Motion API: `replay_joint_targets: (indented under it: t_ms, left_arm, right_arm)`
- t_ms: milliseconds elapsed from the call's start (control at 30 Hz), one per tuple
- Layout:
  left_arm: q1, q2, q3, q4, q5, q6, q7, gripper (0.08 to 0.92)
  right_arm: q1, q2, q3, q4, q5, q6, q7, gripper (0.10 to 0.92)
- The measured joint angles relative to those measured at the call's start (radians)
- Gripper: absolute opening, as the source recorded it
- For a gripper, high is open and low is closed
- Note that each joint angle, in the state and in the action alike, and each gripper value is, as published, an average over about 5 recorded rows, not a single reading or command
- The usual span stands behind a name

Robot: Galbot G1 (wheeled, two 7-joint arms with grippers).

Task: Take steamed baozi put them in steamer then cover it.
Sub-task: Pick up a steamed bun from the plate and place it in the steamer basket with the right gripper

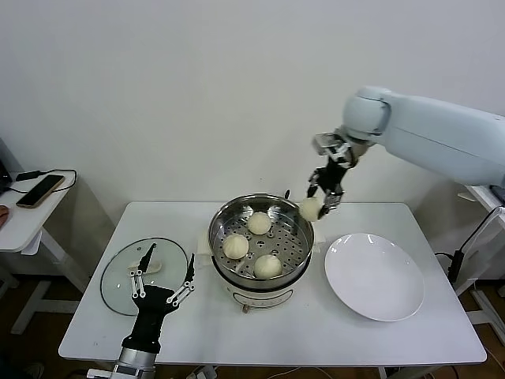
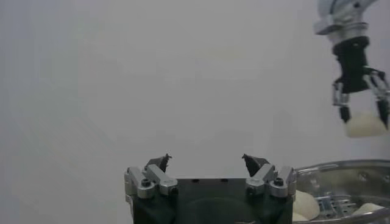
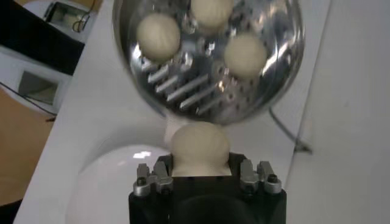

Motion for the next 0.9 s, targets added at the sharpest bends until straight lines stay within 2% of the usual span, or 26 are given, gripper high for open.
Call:
replay_joint_targets:
  t_ms: [367,900]
  left_arm:
    - [0.001,-0.003,-0.008,0.001,-0.002,-0.002,-0.005,0.823]
    - [-0.004,-0.001,-0.014,0.007,-0.004,-0.004,-0.008,0.823]
  right_arm:
    - [-0.033,0.114,-0.052,-0.023,0.015,-0.035,0.046,0.619]
    - [-0.124,0.159,-0.062,-0.061,-0.024,-0.048,0.078,0.63]
